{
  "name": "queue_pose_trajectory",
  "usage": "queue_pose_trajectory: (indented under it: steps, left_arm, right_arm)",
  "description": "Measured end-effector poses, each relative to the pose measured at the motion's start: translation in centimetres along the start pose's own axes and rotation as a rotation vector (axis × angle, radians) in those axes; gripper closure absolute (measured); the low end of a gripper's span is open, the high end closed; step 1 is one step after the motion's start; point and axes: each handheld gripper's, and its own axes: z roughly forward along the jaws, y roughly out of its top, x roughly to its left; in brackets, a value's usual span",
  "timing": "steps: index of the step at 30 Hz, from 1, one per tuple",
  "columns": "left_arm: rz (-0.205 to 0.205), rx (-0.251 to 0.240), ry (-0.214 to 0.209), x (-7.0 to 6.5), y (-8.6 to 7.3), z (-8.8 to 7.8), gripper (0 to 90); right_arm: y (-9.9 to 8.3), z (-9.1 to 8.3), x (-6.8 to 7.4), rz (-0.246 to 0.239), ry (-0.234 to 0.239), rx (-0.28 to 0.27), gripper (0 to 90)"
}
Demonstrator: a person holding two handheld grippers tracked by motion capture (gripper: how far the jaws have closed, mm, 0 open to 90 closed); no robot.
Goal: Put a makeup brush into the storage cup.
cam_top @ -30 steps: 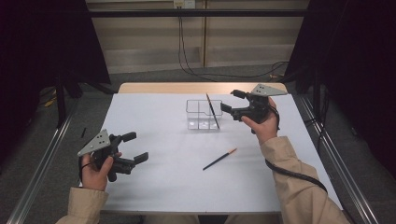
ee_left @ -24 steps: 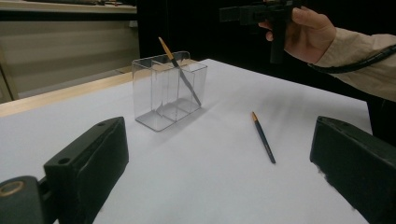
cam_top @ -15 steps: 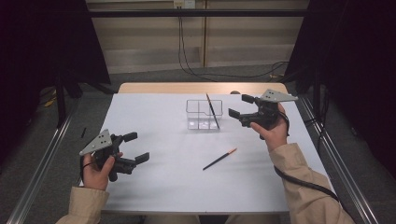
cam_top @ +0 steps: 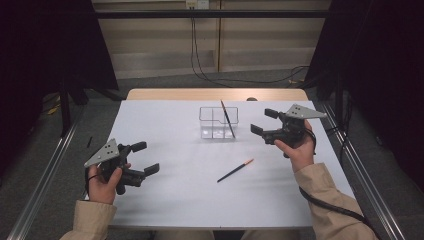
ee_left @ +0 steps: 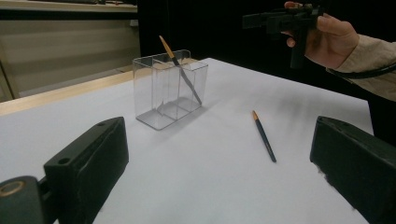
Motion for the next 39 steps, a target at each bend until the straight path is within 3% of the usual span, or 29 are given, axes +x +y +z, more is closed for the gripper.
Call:
queue_pose_trajectory:
  steps: [15,26,39]
  left_arm:
    - [0.003,0.001,-0.006,-0.1,0.0,0.1,4.2]
    - [0.004,0.002,-0.006,-0.1,0.0,0.3,4.1]
    - [0.008,0.007,0.000,-0.1,0.0,0.3,4.1]
  right_arm:
    - [-1.0,-2.5,0.5,0.012,0.005,0.000,10.1]
    - [-2.6,-5.3,0.0,0.039,-0.027,0.005,10.1]
    - [-4.1,-7.5,0.5,0.055,-0.041,0.014,10.0]
